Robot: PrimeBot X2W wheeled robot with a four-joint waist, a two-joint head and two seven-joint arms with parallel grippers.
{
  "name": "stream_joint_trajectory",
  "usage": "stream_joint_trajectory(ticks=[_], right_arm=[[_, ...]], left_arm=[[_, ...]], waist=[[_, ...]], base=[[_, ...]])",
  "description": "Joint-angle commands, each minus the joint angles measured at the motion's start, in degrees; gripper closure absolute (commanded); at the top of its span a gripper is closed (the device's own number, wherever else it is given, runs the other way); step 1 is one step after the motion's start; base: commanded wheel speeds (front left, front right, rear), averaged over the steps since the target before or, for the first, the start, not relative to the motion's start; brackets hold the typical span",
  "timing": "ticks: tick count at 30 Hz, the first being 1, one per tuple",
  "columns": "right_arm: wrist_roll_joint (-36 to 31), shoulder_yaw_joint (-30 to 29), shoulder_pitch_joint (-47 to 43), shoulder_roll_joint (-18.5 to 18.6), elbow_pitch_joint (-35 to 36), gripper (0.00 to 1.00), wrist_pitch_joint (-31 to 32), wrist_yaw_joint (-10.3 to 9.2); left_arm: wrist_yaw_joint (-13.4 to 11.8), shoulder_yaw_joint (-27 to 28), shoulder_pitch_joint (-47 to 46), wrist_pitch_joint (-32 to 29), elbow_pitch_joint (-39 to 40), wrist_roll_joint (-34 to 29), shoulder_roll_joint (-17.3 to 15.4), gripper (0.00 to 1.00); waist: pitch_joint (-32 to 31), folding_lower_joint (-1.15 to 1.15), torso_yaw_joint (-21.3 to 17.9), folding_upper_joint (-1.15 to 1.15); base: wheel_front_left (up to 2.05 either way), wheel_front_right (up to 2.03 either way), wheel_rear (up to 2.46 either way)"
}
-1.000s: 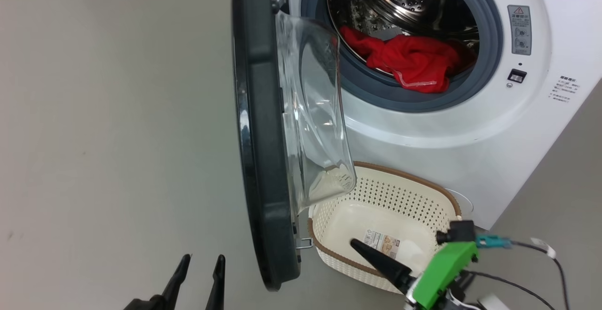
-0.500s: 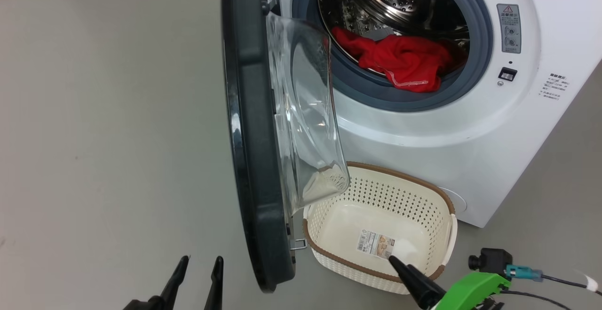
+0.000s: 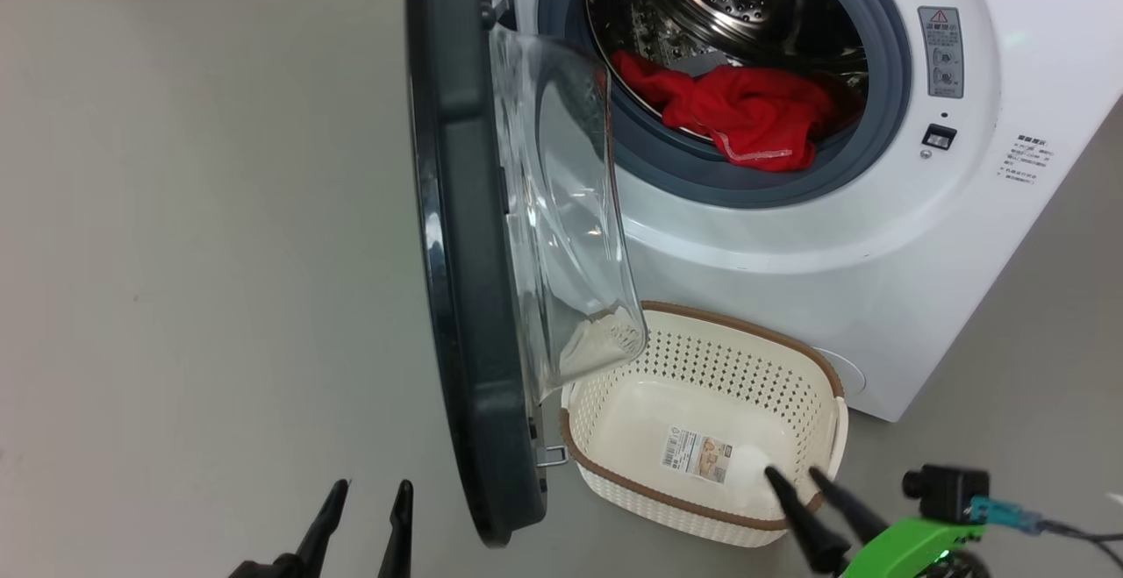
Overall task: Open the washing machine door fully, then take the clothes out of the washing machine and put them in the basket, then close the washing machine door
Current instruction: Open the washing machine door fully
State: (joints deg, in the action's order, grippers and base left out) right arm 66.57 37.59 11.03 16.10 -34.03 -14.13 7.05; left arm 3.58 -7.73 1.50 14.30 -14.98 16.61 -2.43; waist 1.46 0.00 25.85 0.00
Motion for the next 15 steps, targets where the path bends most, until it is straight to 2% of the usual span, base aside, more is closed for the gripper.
stream_joint_trajectory(ticks=[1, 9, 10, 15], right_arm=[[-3.7, -2.1, 1.5, 0.6, 1.8, 0.0, -0.8, 0.44], [-24.5, -13.5, -3.4, -2.1, 7.3, 0.0, -0.9, 0.44], [-28.7, -16.2, -4.6, -3.2, 8.7, 0.0, -0.9, 0.44], [-37.4, -22.5, -7.2, -5.9, 13.6, 0.0, -0.9, 0.44]], left_arm=[[0.2, 2.0, -0.4, 0.7, 1.3, -0.5, -0.4, 0.0], [0.0, 2.0, -0.7, 0.7, 1.5, -0.5, -0.4, 0.0], [0.0, 2.0, -0.7, 0.7, 1.6, -0.6, -0.4, 0.0], [-0.3, 2.0, -0.8, 0.7, 1.9, -0.7, -0.4, 0.0]], waist=[[0.2, 0.0, -0.1, 0.0], [0.4, 0.0, -0.1, 0.0], [0.4, 0.0, -0.2, 0.0], [0.6, 0.0, -0.2, 0.0]], base=[[0.0, 0.0, 0.0], [0.0, 0.0, 0.0], [0.0, 0.0, 0.0], [0.0, 0.0, 0.0]])
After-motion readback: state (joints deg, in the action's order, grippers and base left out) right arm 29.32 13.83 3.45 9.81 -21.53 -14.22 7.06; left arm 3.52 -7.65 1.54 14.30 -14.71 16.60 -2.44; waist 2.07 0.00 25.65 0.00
